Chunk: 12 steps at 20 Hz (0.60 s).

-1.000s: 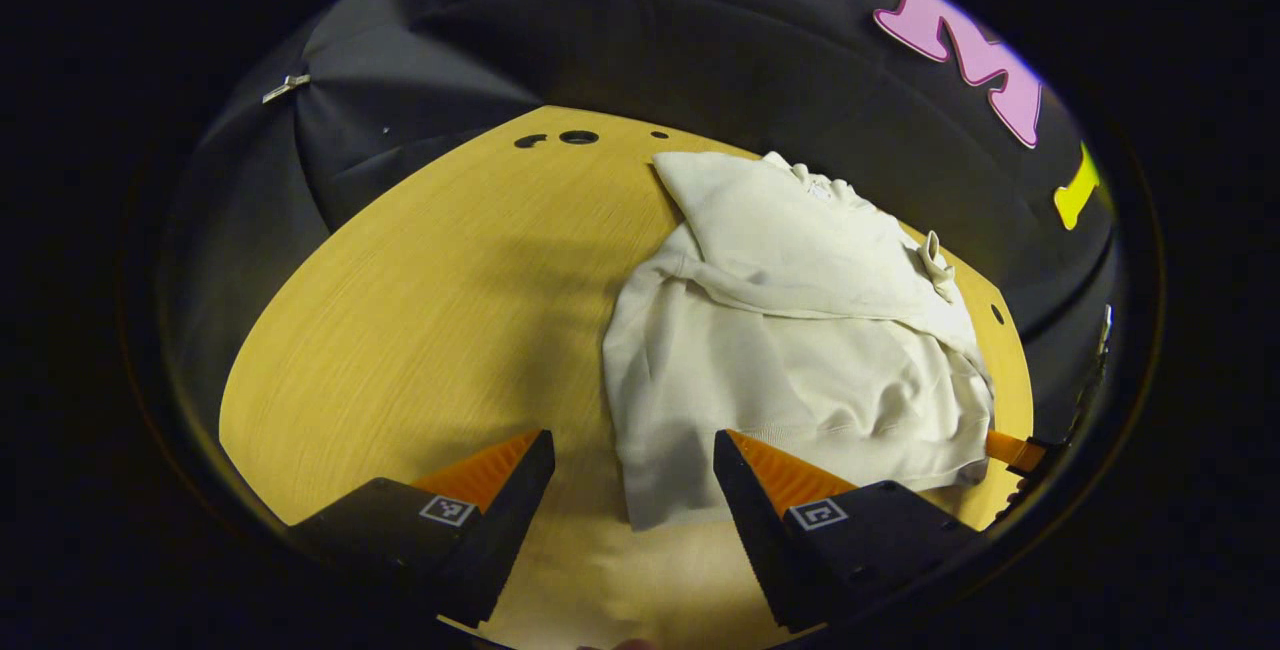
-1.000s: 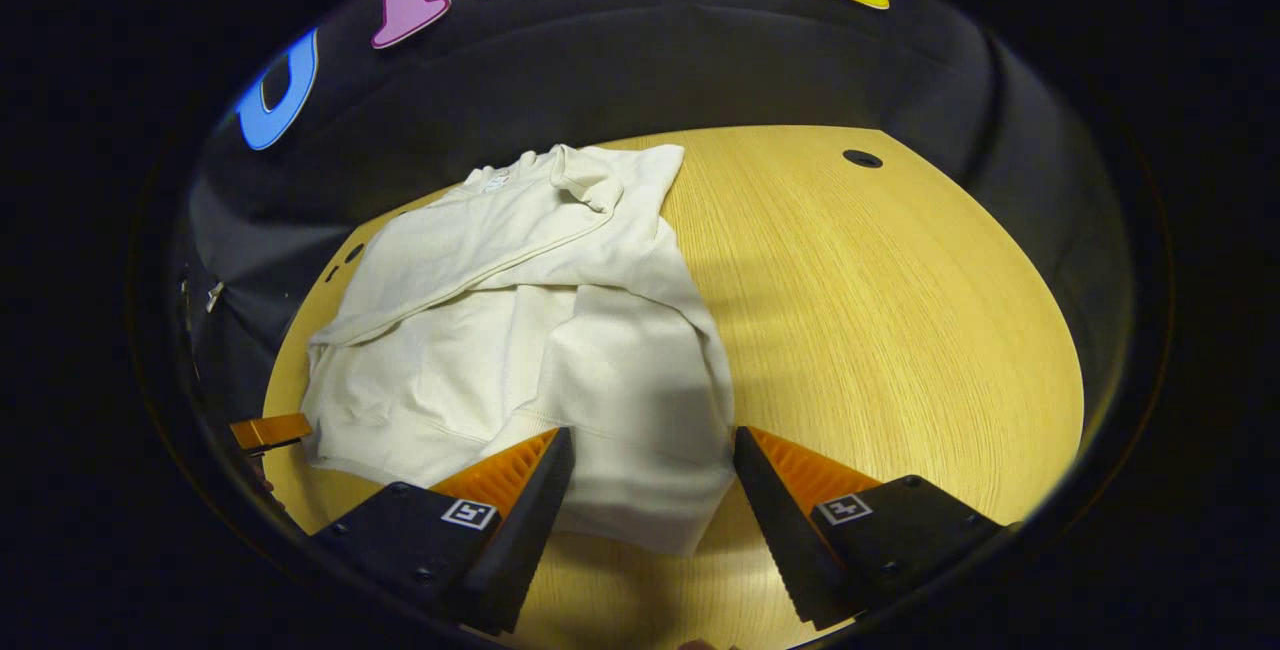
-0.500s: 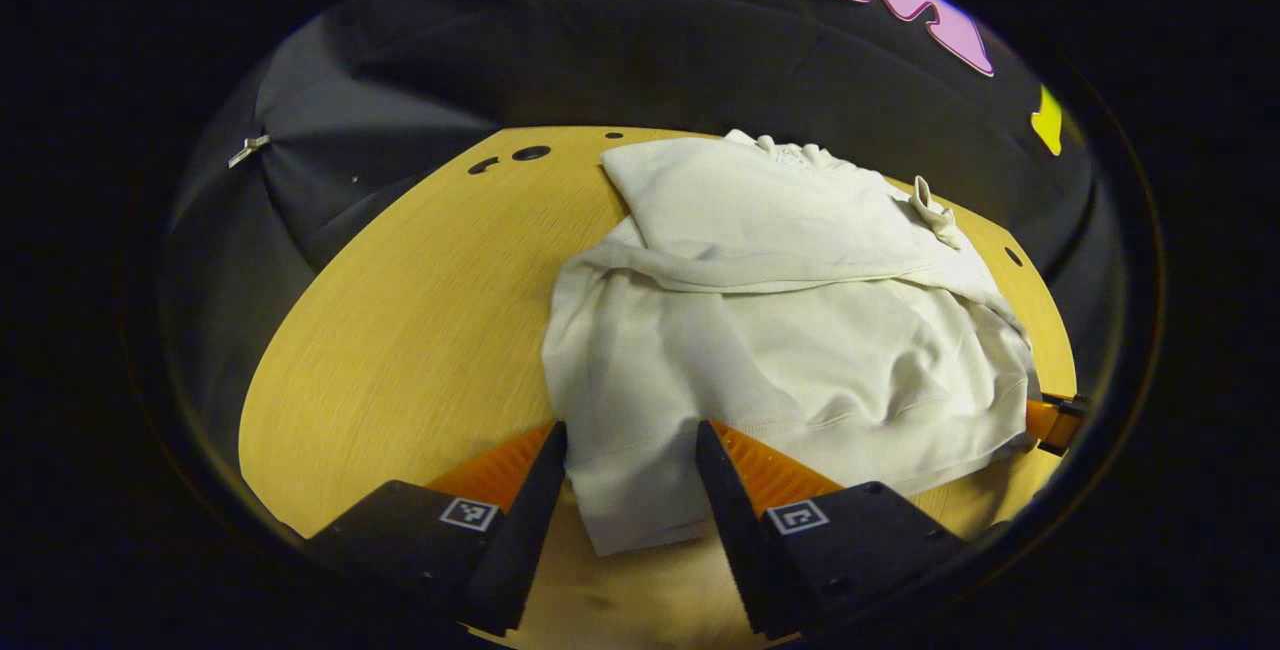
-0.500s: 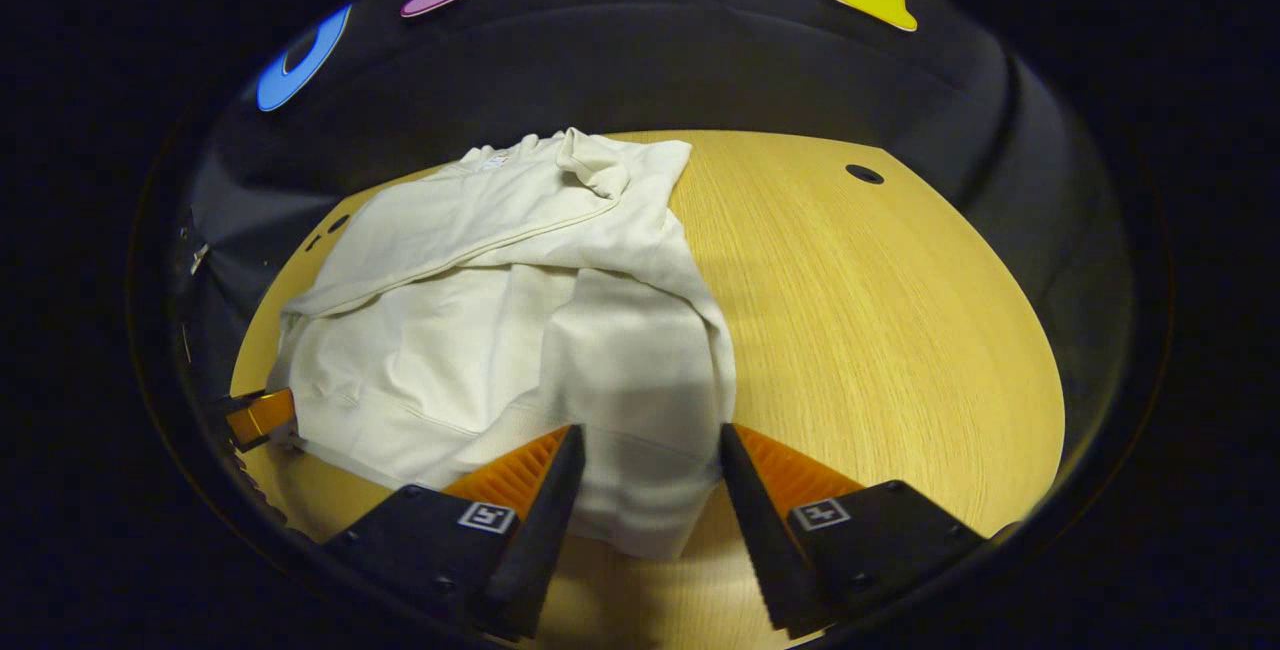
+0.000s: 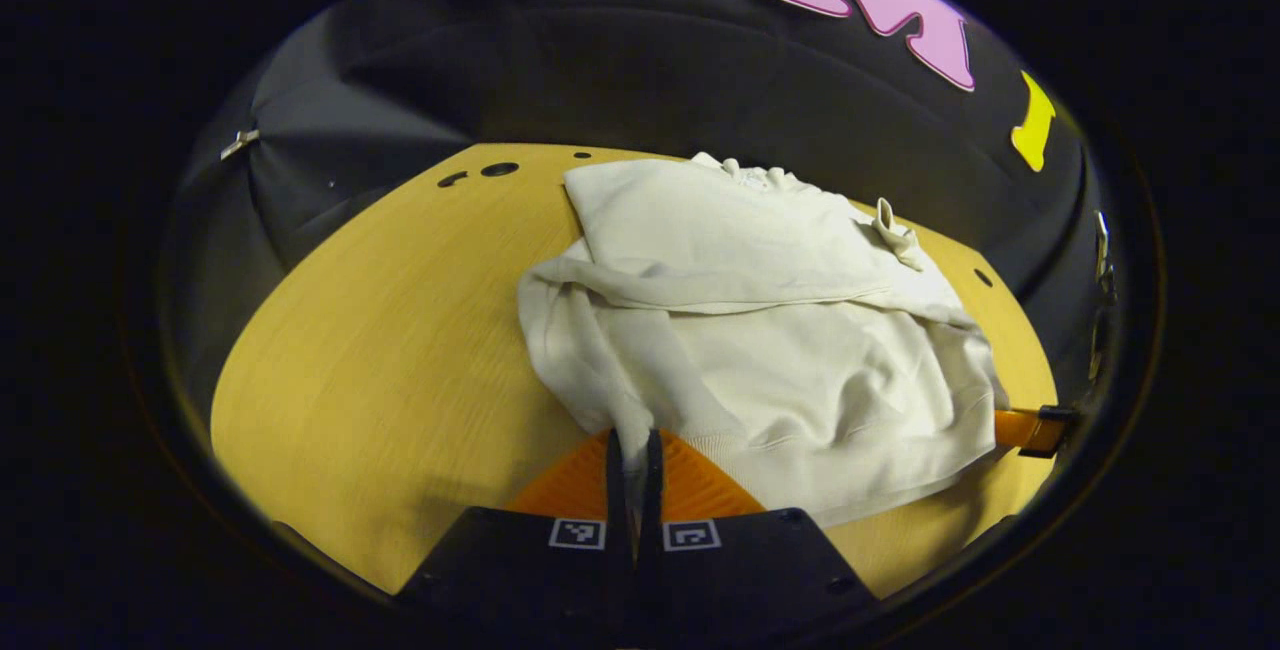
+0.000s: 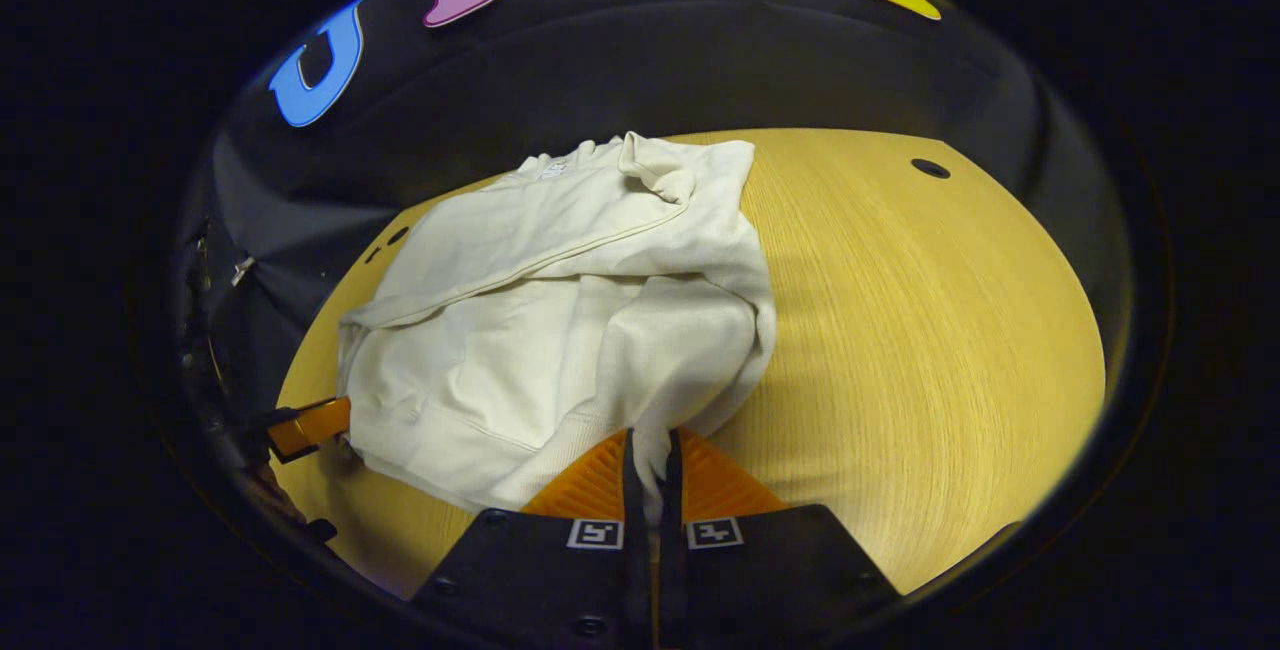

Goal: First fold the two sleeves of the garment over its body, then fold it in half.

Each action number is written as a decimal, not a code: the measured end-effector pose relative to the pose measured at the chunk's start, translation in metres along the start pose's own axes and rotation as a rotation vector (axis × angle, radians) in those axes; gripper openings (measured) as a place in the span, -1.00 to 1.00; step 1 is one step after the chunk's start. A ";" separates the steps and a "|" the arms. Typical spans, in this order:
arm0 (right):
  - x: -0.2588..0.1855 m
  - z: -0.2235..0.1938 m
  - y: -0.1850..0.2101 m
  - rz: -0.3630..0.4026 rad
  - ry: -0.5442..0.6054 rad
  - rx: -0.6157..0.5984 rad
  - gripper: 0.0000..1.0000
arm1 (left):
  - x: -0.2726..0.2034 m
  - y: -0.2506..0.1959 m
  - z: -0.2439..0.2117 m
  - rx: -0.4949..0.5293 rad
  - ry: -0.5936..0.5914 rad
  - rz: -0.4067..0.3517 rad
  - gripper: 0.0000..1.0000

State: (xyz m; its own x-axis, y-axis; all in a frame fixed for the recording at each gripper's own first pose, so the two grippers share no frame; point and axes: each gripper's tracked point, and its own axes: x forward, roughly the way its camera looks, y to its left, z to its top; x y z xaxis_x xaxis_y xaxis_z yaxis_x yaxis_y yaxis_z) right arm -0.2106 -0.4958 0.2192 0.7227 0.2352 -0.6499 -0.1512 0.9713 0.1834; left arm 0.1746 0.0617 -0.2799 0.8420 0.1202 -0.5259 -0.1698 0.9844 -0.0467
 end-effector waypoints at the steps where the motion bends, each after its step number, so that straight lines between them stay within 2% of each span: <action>1: 0.000 0.001 0.000 0.004 -0.010 -0.008 -0.84 | 0.001 0.000 0.000 -0.005 -0.012 -0.005 -0.87; 3: 0.001 0.002 0.003 0.022 -0.028 -0.027 -0.84 | 0.002 -0.003 0.003 -0.039 -0.036 -0.019 -0.87; 6: 0.004 0.013 0.016 0.118 -0.052 0.021 -0.84 | 0.003 -0.006 0.009 -0.082 -0.055 -0.047 -0.87; 12: 0.015 0.052 0.030 0.167 -0.194 0.029 -0.84 | 0.003 -0.018 0.054 -0.167 -0.213 -0.103 -0.88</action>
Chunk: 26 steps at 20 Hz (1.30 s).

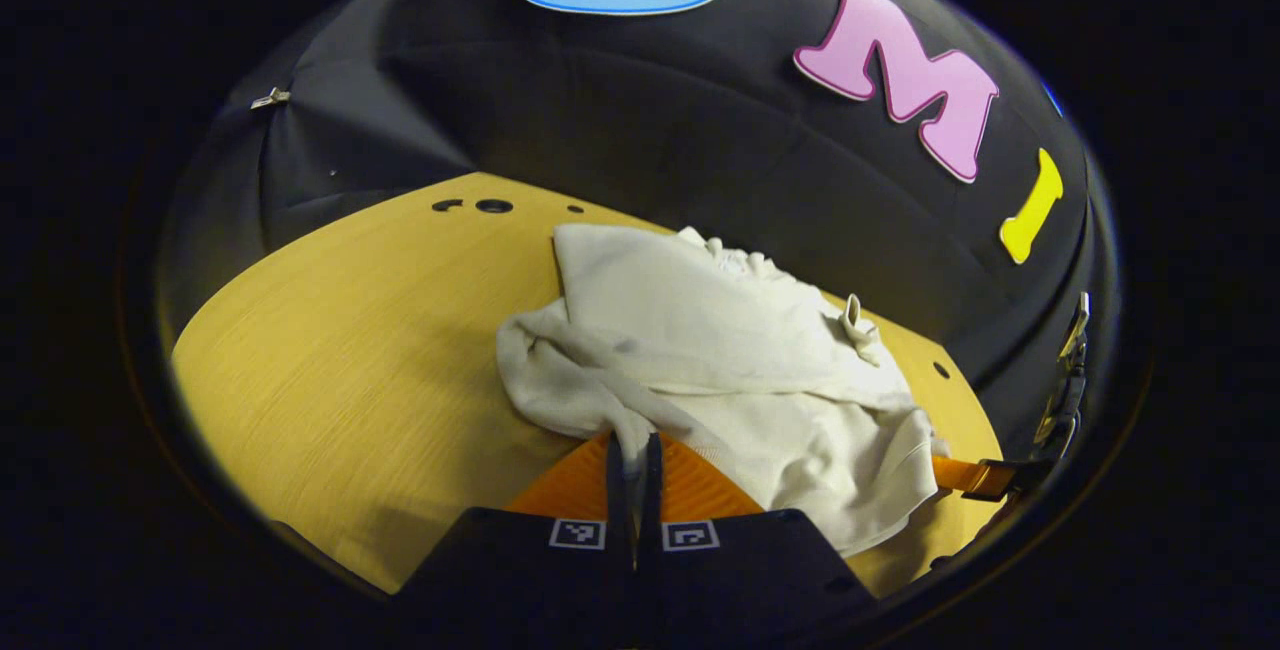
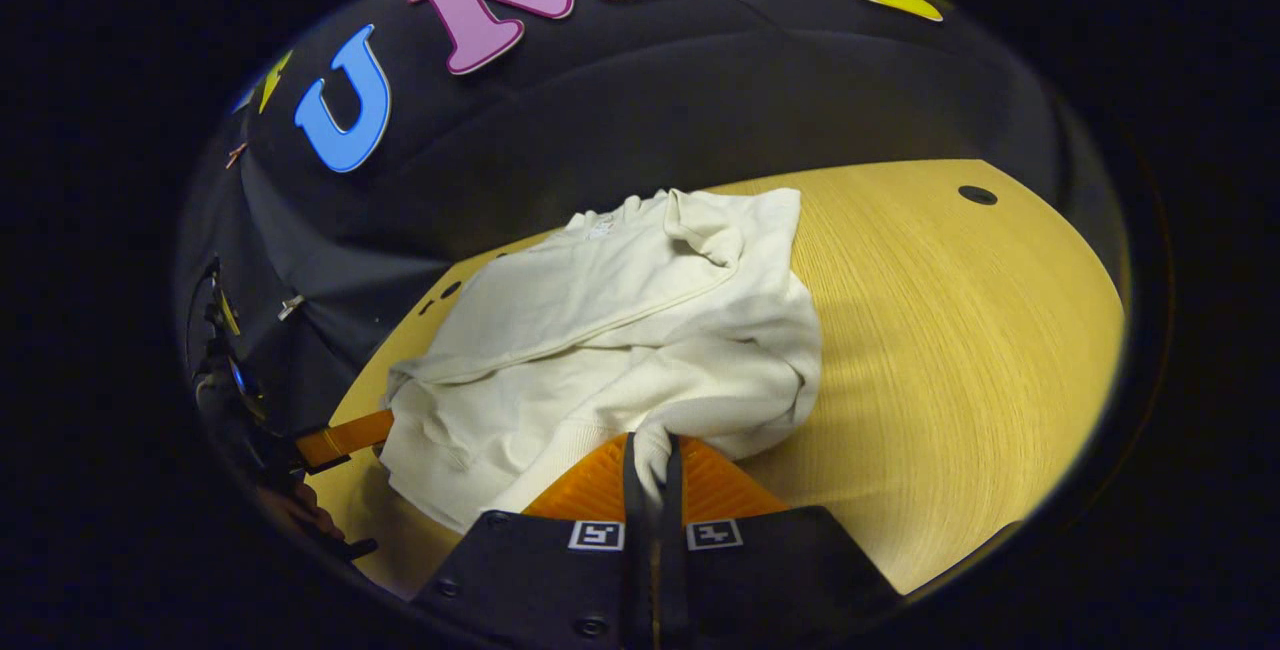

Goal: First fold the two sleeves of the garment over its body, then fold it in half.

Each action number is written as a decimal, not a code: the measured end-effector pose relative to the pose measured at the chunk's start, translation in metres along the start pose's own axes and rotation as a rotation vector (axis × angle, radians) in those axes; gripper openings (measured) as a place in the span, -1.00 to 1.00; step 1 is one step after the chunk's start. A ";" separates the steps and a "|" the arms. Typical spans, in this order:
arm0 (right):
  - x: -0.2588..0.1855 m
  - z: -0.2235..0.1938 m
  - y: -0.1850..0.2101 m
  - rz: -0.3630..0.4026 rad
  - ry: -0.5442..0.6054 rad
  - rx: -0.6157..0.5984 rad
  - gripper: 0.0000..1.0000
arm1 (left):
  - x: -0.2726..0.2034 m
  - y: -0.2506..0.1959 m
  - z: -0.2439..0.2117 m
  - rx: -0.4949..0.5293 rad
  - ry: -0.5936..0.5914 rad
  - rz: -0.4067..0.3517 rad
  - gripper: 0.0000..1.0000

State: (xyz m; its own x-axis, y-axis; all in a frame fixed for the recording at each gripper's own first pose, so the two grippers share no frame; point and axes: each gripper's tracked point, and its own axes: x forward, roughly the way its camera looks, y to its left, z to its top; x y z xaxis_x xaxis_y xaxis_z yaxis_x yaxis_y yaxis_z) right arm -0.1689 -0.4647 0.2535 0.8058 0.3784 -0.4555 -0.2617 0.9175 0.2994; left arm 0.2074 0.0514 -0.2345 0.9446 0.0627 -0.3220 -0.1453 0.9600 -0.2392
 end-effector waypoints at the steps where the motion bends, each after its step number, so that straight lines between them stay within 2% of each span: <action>1: 0.001 0.007 0.005 0.003 -0.025 -0.011 -0.84 | 0.003 -0.001 0.009 -0.014 -0.024 -0.005 -0.87; 4: 0.018 0.038 0.009 0.001 -0.093 -0.032 -0.84 | 0.012 -0.008 0.043 -0.071 -0.106 -0.026 -0.87; 5: 0.024 0.052 0.011 0.003 -0.123 -0.028 -0.84 | 0.016 -0.009 0.057 -0.071 -0.136 -0.030 -0.96; 6: 0.025 0.063 0.011 0.005 -0.147 -0.025 -0.84 | 0.022 -0.011 0.070 -0.061 -0.160 -0.037 -0.87; 11: 0.055 0.120 0.005 -0.012 -0.264 -0.057 -0.85 | 0.067 -0.029 0.114 -0.044 -0.231 -0.094 -0.88; 18: 0.092 0.172 0.001 -0.046 -0.361 -0.080 -0.85 | 0.117 -0.049 0.158 0.039 -0.309 -0.129 -0.88; 23: 0.115 0.204 -0.018 -0.109 -0.401 -0.107 -0.86 | 0.153 -0.033 0.190 0.051 -0.326 -0.073 -0.88; 26: 0.135 0.212 -0.030 -0.149 -0.398 -0.144 -0.86 | 0.177 -0.023 0.198 0.044 -0.295 -0.058 -0.88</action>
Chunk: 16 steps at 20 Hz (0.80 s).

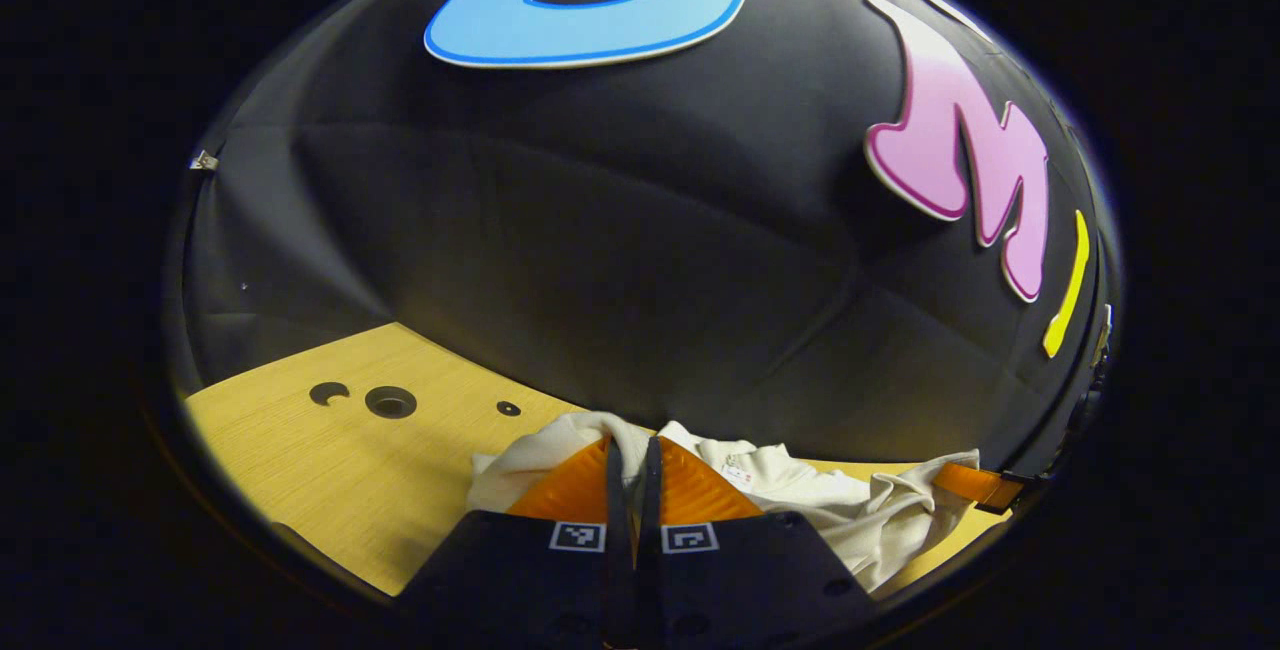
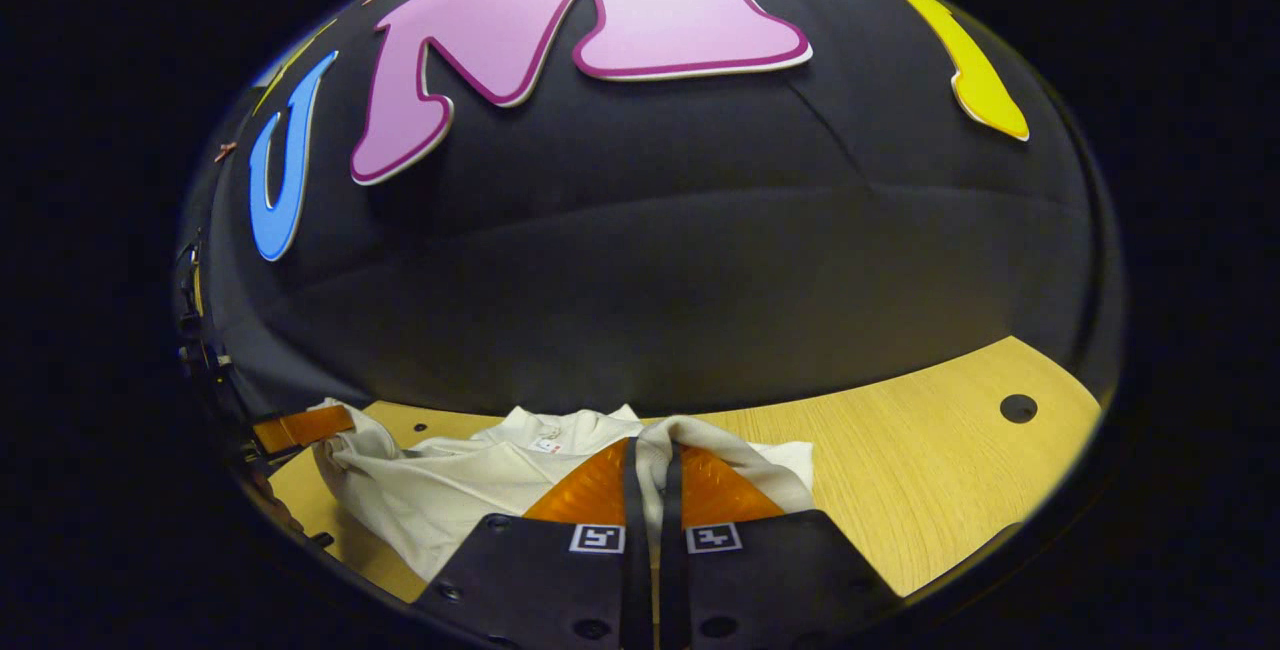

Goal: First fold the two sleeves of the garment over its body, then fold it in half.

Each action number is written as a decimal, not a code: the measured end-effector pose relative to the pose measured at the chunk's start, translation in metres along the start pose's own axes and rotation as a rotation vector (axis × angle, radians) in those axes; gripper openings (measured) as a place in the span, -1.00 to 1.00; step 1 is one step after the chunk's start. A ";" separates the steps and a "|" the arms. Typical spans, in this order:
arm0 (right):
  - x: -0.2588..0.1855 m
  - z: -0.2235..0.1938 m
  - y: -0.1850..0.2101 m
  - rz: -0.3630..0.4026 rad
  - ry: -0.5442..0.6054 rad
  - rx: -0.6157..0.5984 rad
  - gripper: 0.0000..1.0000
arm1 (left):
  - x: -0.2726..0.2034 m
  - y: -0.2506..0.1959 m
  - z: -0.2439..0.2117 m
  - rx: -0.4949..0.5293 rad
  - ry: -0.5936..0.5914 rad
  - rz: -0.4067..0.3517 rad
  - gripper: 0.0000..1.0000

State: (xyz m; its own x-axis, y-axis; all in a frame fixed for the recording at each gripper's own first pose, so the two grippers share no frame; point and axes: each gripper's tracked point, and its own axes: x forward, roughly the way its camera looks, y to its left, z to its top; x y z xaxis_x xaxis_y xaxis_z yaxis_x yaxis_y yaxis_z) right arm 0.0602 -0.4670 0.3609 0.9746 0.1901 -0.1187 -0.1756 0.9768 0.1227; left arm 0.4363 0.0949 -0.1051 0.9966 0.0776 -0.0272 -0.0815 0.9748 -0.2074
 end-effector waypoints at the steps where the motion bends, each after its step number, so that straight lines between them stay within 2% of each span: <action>1: 0.007 -0.001 -0.002 -0.005 -0.001 -0.018 -1.00 | 0.011 0.006 -0.001 -0.003 0.008 0.008 -0.88; 2: 0.011 -0.002 -0.002 -0.009 -0.002 -0.030 -0.86 | 0.020 0.009 -0.003 -0.004 0.014 0.012 -0.88; 4: 0.022 -0.007 -0.005 -0.021 0.001 -0.024 -0.82 | 0.032 0.012 -0.007 0.005 0.028 0.009 -0.88; 5: 0.026 -0.010 -0.008 -0.036 0.008 -0.021 -0.80 | 0.040 0.009 -0.009 0.017 0.025 -0.011 -0.98; 7: 0.032 -0.014 -0.012 -0.057 0.011 -0.025 -0.48 | 0.051 0.011 -0.018 0.082 0.045 -0.022 -0.84; 9: 0.033 -0.018 -0.010 -0.061 0.012 -0.041 -0.70 | 0.054 0.009 -0.025 0.155 0.066 -0.015 -0.74; 11: 0.033 -0.022 0.000 -0.039 0.022 -0.041 -0.47 | 0.054 0.008 -0.026 0.205 0.075 -0.010 -0.59; 14: 0.025 -0.021 0.010 -0.025 0.027 -0.073 0.79 | 0.046 -0.002 -0.022 0.228 0.087 -0.016 -0.20; 16: 0.017 -0.012 0.014 -0.022 0.006 -0.120 0.82 | 0.032 -0.010 -0.002 0.253 0.018 -0.019 0.34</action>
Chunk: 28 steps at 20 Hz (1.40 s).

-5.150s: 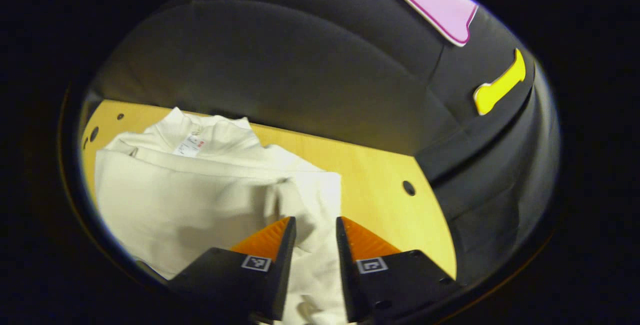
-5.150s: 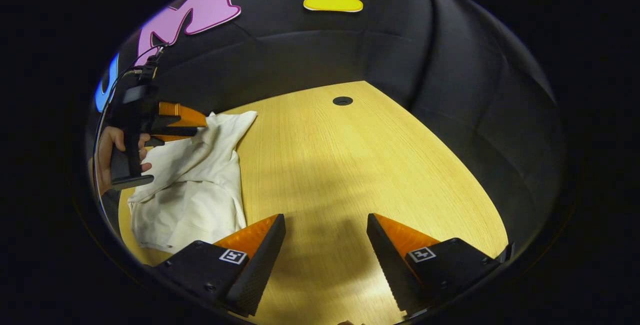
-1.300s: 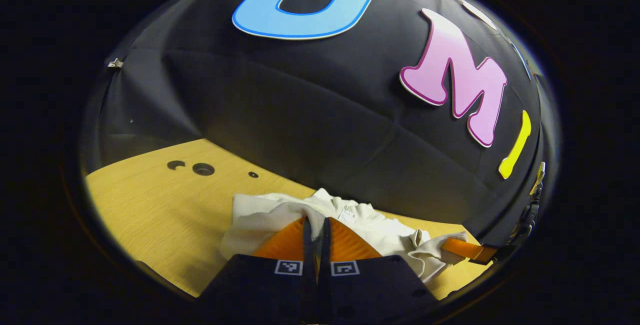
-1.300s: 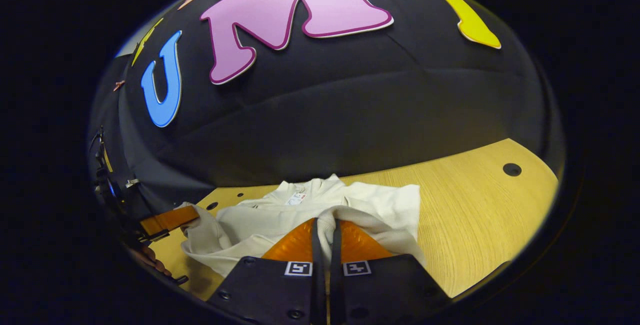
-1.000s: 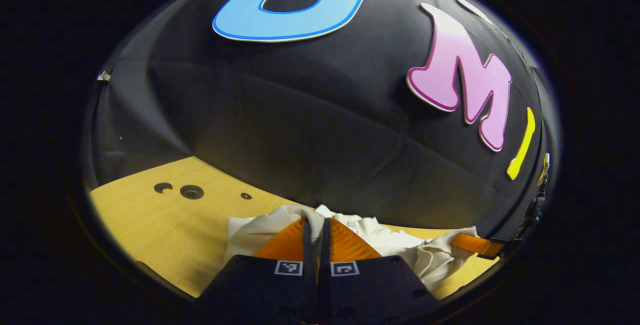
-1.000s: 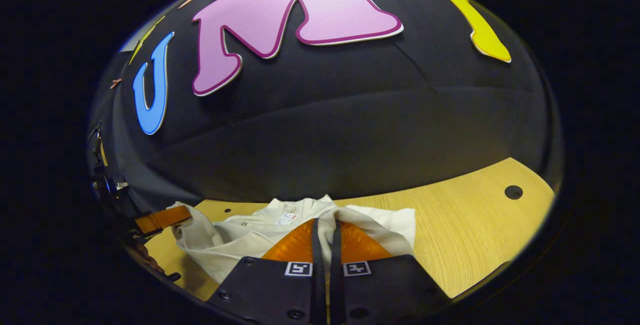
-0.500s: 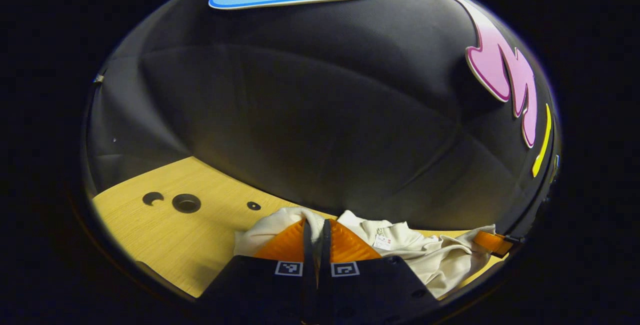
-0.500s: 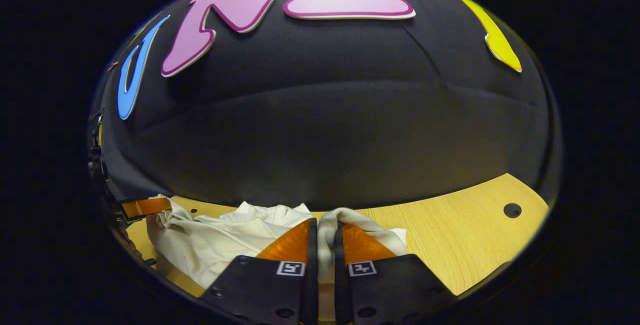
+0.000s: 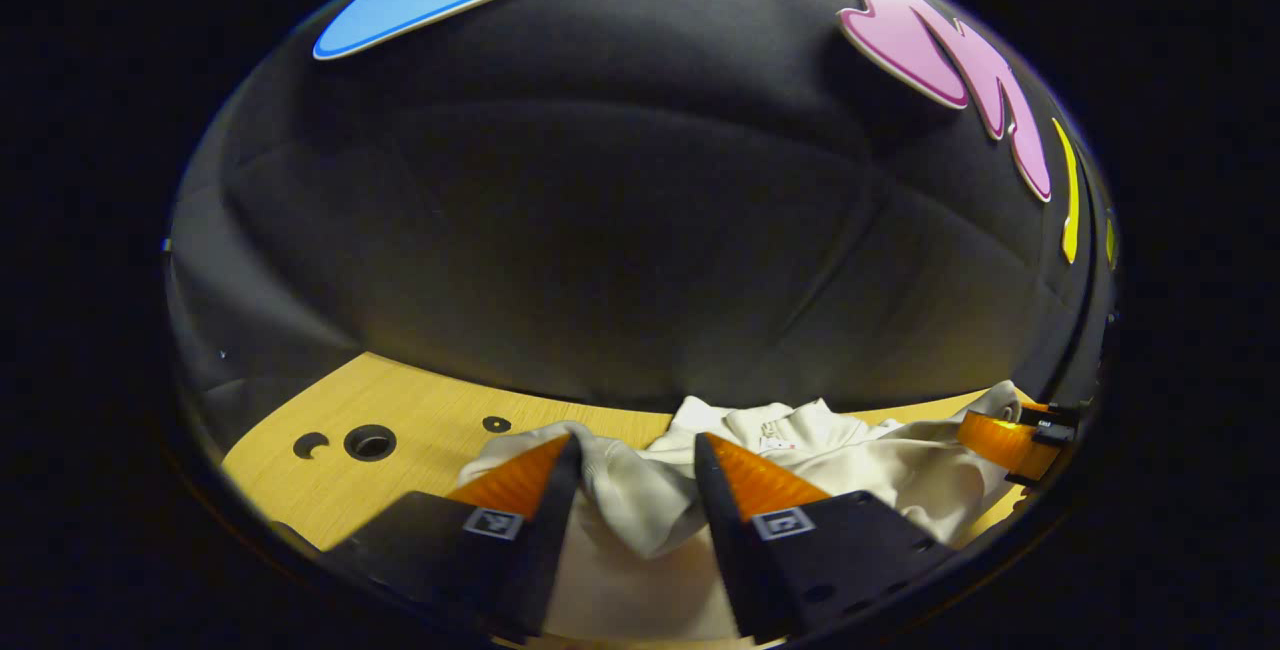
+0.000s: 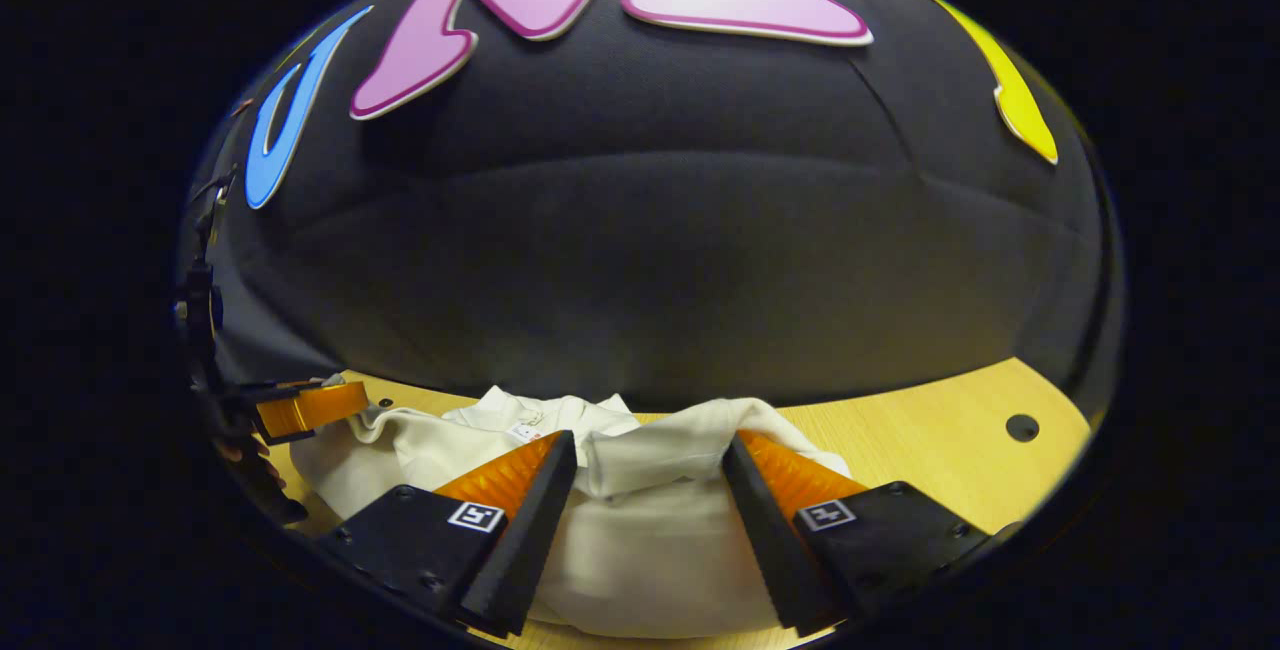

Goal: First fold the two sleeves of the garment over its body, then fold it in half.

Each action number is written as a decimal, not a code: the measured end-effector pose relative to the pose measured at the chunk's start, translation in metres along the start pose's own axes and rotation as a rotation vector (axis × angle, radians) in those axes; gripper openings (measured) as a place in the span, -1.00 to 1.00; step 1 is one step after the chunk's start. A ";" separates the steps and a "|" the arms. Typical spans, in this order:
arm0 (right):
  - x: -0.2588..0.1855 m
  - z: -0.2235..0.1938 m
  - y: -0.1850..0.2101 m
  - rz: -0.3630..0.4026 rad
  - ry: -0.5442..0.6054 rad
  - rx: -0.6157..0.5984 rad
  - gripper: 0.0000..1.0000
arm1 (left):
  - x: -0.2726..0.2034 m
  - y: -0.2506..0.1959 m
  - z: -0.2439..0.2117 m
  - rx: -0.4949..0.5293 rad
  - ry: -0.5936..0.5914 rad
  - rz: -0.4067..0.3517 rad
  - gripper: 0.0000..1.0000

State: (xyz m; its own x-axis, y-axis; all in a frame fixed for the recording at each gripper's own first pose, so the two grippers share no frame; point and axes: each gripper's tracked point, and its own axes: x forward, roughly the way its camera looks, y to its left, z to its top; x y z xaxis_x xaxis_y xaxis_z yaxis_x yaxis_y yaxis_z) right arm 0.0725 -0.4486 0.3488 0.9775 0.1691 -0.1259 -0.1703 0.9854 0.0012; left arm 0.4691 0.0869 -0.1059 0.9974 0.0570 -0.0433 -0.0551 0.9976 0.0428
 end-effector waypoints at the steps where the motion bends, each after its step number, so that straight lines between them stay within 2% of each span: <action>1: -0.007 0.008 0.002 -0.001 -0.013 -0.013 0.85 | -0.010 -0.001 0.019 0.021 -0.052 0.004 0.60; 2: -0.015 0.015 0.001 -0.008 -0.031 -0.014 0.95 | -0.017 -0.006 0.034 0.027 -0.085 -0.004 0.72; 3: -0.024 0.026 -0.002 -0.024 -0.054 -0.017 0.95 | -0.032 -0.010 0.045 0.019 -0.098 -0.012 0.95; 8: -0.091 0.101 -0.021 -0.118 -0.172 -0.093 0.95 | -0.103 -0.019 0.106 0.006 -0.165 -0.048 0.94; 9: -0.107 0.119 -0.024 -0.132 -0.197 -0.103 0.94 | -0.120 -0.021 0.118 0.008 -0.177 -0.049 0.84; 10: -0.125 0.134 -0.025 -0.144 -0.219 -0.106 0.95 | -0.138 -0.022 0.131 0.012 -0.190 -0.050 0.94; 13: -0.181 0.181 -0.023 -0.167 -0.282 -0.108 0.94 | -0.201 -0.023 0.170 0.046 -0.256 -0.044 0.95; 16: -0.239 0.209 -0.015 -0.179 -0.308 -0.129 0.94 | -0.263 -0.029 0.196 0.097 -0.289 -0.051 0.95; 23: -0.364 0.213 0.011 -0.168 -0.285 -0.133 0.94 | -0.395 -0.036 0.204 0.103 -0.286 -0.091 0.94; 28: -0.415 0.188 0.023 -0.166 -0.224 -0.077 0.95 | -0.470 -0.039 0.189 0.052 -0.251 -0.135 0.94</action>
State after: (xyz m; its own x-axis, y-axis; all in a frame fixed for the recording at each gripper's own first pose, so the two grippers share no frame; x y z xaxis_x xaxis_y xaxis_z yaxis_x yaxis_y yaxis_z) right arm -0.3137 -0.4918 0.5880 0.9944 0.0139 0.1046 -0.0057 0.9969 -0.0779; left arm 0.0110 0.0141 0.1009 0.9760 -0.0945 0.1964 0.0748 0.9916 0.1054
